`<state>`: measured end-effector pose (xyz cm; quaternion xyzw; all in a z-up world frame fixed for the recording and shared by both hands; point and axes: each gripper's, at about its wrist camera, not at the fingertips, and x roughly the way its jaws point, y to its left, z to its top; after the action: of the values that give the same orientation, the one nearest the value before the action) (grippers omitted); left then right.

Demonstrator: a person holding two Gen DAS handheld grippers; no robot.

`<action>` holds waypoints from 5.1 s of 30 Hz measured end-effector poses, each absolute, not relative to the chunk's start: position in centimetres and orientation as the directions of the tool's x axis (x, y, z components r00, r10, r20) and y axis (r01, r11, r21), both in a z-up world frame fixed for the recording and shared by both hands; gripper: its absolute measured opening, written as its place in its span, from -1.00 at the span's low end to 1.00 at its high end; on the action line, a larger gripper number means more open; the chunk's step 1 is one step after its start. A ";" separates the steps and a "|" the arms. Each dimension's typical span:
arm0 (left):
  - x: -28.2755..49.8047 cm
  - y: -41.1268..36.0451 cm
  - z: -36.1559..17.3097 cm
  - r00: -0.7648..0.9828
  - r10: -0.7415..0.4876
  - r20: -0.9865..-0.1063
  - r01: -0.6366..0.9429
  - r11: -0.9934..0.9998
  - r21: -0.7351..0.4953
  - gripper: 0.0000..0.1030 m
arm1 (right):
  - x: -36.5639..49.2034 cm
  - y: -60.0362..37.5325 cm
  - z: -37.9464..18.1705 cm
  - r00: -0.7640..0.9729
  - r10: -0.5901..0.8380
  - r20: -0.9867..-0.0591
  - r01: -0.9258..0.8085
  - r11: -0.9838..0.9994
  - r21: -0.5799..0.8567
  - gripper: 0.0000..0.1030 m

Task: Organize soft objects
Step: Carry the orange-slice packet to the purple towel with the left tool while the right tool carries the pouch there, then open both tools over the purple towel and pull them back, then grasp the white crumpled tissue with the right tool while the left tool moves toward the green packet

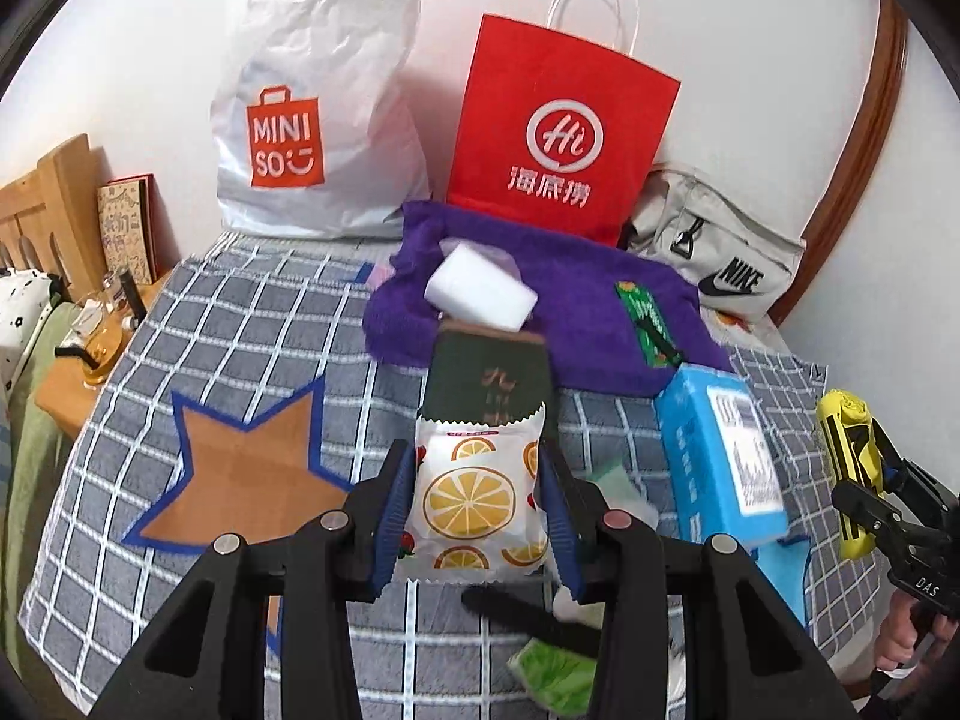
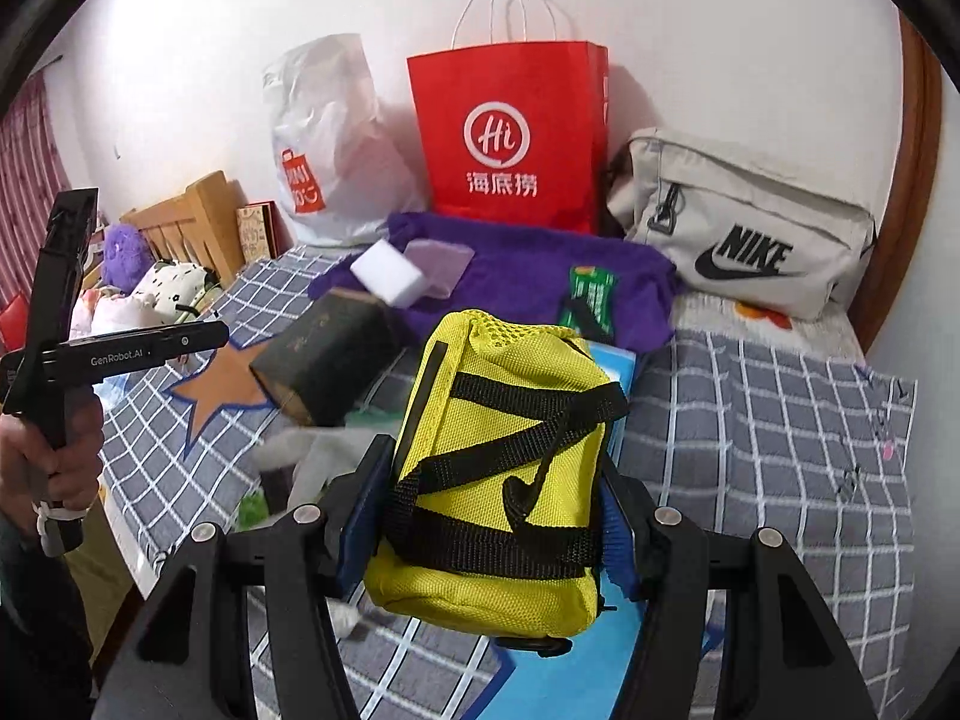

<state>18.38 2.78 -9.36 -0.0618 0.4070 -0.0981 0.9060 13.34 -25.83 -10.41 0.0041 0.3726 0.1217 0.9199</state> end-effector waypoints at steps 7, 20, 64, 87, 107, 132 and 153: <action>21.1 2.9 -8.6 0.647 -0.240 -0.724 0.124 0.970 -0.211 -0.23 | 16.5 -25.8 -8.8 0.706 0.213 -0.675 -0.225 0.972 0.071 0.17; 25.9 3.2 -8.0 0.642 -0.225 -0.733 0.109 0.973 -0.203 -0.23 | 23.6 -26.2 -7.0 0.726 0.222 -0.650 -0.215 0.972 0.092 0.18; 40.9 -2.6 -11.6 0.596 -0.235 -0.768 0.142 0.972 -0.187 -0.19 | 36.2 -28.7 -15.6 0.585 0.230 -0.778 -0.207 0.970 0.131 0.19; 43.9 -3.4 -14.5 0.528 -0.228 -0.818 0.120 0.974 -0.194 0.28 | 38.6 -28.7 -19.8 0.479 0.233 -0.847 -0.180 0.970 0.165 0.36; 36.2 -2.2 -8.9 0.592 -0.213 -0.777 0.137 0.977 -0.164 0.40 | 33.2 -28.8 -11.7 0.645 0.251 -0.722 -0.139 0.967 0.211 0.51; 20.1 2.6 -9.1 0.613 -0.211 -0.761 0.125 0.978 -0.169 0.40 | 14.9 -20.4 -12.5 0.587 0.327 -0.741 -0.278 0.941 0.195 0.34; 15.2 3.9 -13.5 0.548 -0.263 -0.794 0.200 0.963 -0.181 0.40 | 9.2 -15.3 -21.0 0.395 0.382 -0.835 -0.454 0.872 0.184 -0.67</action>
<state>15.22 3.91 -13.51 -0.0346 0.4570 -0.1315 0.8790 9.24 -15.31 -20.99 -0.0364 0.4894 0.2505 0.8345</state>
